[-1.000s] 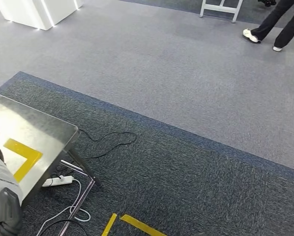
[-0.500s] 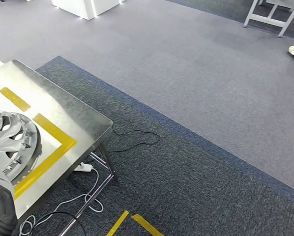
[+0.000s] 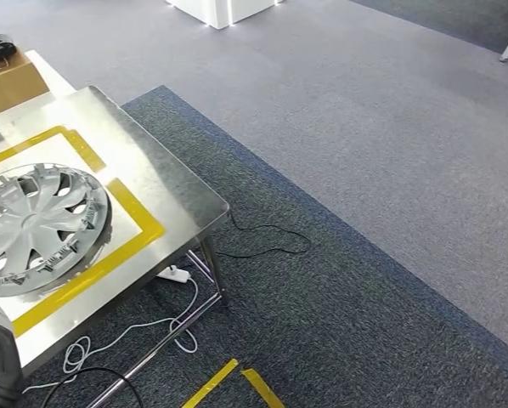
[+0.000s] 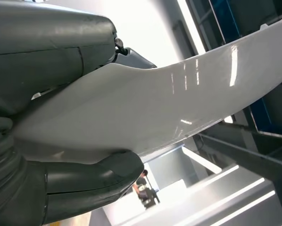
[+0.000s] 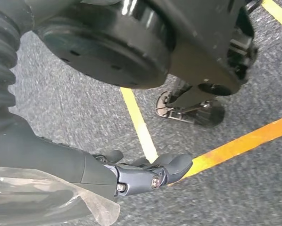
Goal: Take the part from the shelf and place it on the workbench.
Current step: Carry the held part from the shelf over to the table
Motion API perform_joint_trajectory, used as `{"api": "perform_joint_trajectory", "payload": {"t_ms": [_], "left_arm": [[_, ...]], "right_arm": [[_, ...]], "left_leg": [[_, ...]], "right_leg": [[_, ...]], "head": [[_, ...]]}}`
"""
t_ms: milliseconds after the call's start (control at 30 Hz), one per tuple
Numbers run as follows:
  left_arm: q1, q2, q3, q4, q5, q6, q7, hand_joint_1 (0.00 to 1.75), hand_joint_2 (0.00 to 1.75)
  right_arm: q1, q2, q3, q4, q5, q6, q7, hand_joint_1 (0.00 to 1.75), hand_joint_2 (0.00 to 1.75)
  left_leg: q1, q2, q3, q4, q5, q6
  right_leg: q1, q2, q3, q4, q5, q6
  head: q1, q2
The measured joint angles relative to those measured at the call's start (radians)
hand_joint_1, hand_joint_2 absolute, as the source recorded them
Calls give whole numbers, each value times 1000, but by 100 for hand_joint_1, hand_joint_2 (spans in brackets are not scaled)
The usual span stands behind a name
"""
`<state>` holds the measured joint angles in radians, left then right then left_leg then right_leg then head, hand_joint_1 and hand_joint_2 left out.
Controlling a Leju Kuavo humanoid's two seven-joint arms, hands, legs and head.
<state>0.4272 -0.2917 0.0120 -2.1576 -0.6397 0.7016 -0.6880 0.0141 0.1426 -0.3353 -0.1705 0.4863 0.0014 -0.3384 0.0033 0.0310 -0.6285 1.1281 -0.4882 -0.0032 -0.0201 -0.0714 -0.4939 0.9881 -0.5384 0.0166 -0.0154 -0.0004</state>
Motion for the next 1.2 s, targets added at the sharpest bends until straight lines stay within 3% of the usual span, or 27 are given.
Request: {"api": "perform_joint_trajectory", "payload": {"t_ms": [67,100,167,233,300,367,400,433,500,533,600,667,733,800,867,900,933,967,1033,1100,1200], "left_arm": [[-1,-4,6,-10,0,0,0,175,175],[0,-5,8,-14,0,0,0,175,175],[3,-9,12,-20,0,0,0,175,175],[4,-12,14,-25,0,0,0,175,175],[2,-16,17,-28,-1,0,0,175,175],[2,-19,19,-28,-4,0,0,175,175],[3,-20,19,-28,-6,0,0,175,175],[3,-20,20,-28,-7,0,0,175,175],[3,-23,22,-28,-9,0,0,175,175],[3,-23,23,-29,-10,0,0,175,175],[3,-25,26,-30,-14,0,0,175,175],[4,-26,29,-34,-22,0,0,175,175],[4,-28,36,-41,-35,0,0,175,175],[4,-32,46,-51,-46,0,0,175,175],[6,-36,64,-62,-44,0,0,175,175],[8,-37,75,-68,-40,0,0,175,175],[11,-38,86,-75,-36,0,0,175,175],[13,-38,96,-81,-33,0,0,175,175],[17,-39,110,-91,-31,0,0,175,175],[19,-40,116,-95,-39,0,0,175,175],[22,-45,122,-97,-65,0,0,175,175]], "right_arm": [[-1,0,-2,0,0,0,0,0,175],[-1,0,-3,0,0,0,0,0,175],[-5,0,-4,0,0,1,1,0,175],[-8,0,-5,0,0,0,0,0,175],[-9,0,-6,0,-4,-2,-1,0,175],[-6,0,-10,0,-9,-4,-1,0,175],[-4,0,-12,0,-11,-5,-1,0,175],[-2,0,-13,0,-12,-6,-1,0,175],[-1,0,-17,0,-13,-8,-3,0,175],[-1,0,-20,0,-14,-9,-5,0,175],[-2,0,-25,0,-16,-10,-7,0,175],[-2,0,-30,0,-16,-9,-8,0,175],[-1,-1,-33,0,-13,-4,-9,0,175],[2,-7,-34,-1,-8,11,-13,0,175],[9,-17,-34,0,-4,29,-18,0,175],[12,-22,-34,0,-2,33,-20,0,175],[15,-26,-34,0,0,36,-21,0,175],[16,-29,-34,-1,2,37,-22,0,175],[15,-31,-34,-1,4,37,-22,0,175],[13,-31,-34,-1,7,39,-22,0,175],[7,-32,-34,-1,12,42,-19,0,175]], "left_leg": [[-11,43,47,-91,19,13],[-16,50,52,-104,12,18],[-15,27,52,-111,12,28],[-8,4,56,-119,18,40],[-5,-18,58,-121,21,48],[-6,-44,58,-121,20,52],[-6,-58,59,-120,19,52],[-5,-73,61,-119,17,51],[-4,-100,64,-115,13,44],[-4,-112,63,-110,9,39],[-4,-132,56,-104,7,27],[-1,-150,50,-104,9,15],[-1,-120,38,-79,-7,5],[-1,-66,-7,19,-61,-4],[2,-45,-66,141,-112,-9],[3,-43,-81,170,-115,-11],[4,-40,-77,161,-98,-11],[4,-34,-53,114,-65,-9],[-2,2,16,-22,-8,0],[-10,28,53,-93,3,12],[-11,4,56,-103,0,28]], "right_leg": [[4,-19,4,0,-10,12],[6,-30,5,-1,-14,18],[6,-48,18,-5,-21,28],[4,-11,10,31,-48,37],[3,47,-49,148,-105,41],[3,66,-122,269,-141,42],[3,69,-142,287,-130,43],[2,71,-142,263,-99,43],[-2,98,-103,139,-15,42],[-6,122,-81,79,11,40],[-8,151,-57,27,20,33],[-6,137,-51,23,21,21],[-8,113,-45,17,24,7],[-7,86,-40,14,22,-3],[-5,56,-37,14,17,-7],[-4,41,-34,14,14,-8],[-4,28,-32,15,12,-7],[-4,16,-27,15,8,-5],[-1,-4,-18,15,0,3],[4,-21,-15,15,-9,16],[4,-39,-1,10,-19,32]], "head": [[0,0],[-1,0],[-1,0],[4,0],[11,0],[13,0],[13,0],[13,0],[13,0],[13,0],[13,0],[13,0],[10,0],[5,0],[3,0],[3,0],[3,0],[3,0],[3,0],[3,0],[4,0]]}}
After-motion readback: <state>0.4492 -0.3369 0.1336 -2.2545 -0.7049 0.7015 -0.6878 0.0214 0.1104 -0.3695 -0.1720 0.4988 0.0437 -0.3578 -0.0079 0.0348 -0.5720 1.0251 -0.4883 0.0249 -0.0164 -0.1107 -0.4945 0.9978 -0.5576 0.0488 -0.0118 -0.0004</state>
